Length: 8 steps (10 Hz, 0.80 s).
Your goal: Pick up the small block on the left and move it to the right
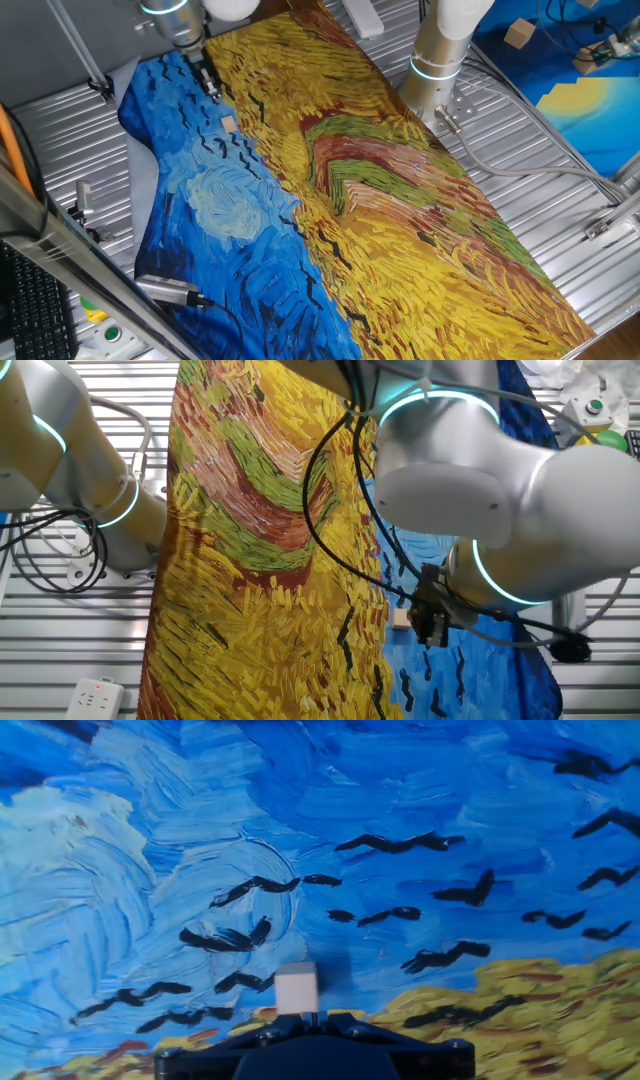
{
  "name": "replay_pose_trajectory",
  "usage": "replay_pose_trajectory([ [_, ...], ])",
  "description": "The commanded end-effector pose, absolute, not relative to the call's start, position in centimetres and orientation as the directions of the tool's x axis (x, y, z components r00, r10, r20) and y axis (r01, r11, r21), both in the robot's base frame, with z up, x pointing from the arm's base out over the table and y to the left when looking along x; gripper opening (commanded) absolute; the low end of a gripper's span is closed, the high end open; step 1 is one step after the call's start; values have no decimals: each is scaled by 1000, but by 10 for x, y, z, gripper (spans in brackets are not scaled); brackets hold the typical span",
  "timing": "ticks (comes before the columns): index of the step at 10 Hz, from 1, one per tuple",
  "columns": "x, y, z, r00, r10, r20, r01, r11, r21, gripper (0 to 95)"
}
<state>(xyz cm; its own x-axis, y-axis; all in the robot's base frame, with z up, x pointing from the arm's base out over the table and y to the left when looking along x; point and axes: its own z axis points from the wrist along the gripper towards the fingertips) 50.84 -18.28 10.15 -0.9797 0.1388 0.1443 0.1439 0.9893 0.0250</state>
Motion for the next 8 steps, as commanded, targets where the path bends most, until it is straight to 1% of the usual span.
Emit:
replay_pose_trajectory([
  [1,507,-163,104,-975,196,102,202,978,57,0],
  [2,506,-153,103,-973,207,101,213,976,46,0],
  [5,504,-160,93,-977,191,94,197,979,50,0],
  [8,505,-172,96,-980,177,95,183,981,58,0],
])
